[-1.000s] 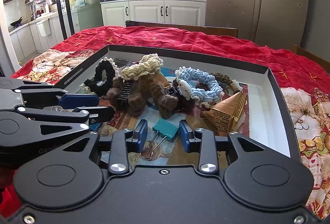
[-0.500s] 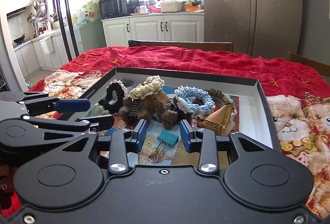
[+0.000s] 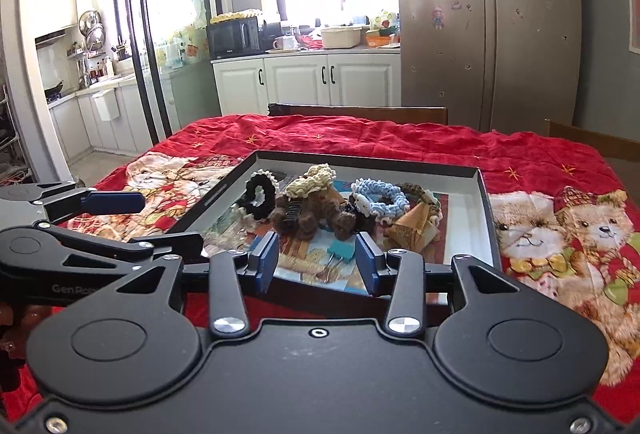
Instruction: Organize objects
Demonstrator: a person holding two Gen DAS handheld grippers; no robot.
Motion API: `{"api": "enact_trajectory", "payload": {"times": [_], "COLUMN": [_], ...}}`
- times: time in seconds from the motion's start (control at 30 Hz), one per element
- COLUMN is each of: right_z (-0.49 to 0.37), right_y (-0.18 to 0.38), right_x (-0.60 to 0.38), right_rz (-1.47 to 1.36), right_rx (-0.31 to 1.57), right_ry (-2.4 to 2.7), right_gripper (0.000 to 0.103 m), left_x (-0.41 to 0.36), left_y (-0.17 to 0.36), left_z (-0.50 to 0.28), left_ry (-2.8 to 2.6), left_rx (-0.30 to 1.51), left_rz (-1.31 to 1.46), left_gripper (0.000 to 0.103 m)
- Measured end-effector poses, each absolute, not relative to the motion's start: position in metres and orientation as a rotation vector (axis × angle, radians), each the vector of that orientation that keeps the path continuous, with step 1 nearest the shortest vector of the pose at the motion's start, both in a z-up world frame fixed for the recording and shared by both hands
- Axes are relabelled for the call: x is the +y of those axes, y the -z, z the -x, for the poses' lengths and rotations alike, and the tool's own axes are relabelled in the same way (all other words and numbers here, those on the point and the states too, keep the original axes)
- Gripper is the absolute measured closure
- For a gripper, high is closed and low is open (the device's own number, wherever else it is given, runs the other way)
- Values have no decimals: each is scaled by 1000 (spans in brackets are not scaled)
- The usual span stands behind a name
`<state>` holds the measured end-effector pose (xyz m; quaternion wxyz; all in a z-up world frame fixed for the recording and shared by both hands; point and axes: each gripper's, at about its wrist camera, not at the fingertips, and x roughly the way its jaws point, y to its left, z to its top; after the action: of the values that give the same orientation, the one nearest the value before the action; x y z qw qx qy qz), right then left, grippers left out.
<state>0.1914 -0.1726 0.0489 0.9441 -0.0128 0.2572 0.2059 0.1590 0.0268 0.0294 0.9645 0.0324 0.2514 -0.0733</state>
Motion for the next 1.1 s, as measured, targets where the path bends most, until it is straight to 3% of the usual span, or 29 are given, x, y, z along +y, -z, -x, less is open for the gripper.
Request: {"api": "enact_trajectory", "payload": {"times": [0.27, 0.53, 1.1], "right_z": [-152, -116, -64], "right_y": [-59, -56, -53], "right_x": [-186, -200, -203], "right_rz": [37, 35, 68], "right_rx": [503, 512, 519], "right_ry": [-404, -393, -355], "right_gripper": [56, 41, 31], "left_x": [27, 30, 20], "left_y": [-34, -32, -31], "left_z": [-124, -92, -50], "left_ry": [136, 107, 81], "left_rx": [515, 535, 559], "left_rz": [-62, -37, -8], "left_gripper": [9, 0, 0]}}
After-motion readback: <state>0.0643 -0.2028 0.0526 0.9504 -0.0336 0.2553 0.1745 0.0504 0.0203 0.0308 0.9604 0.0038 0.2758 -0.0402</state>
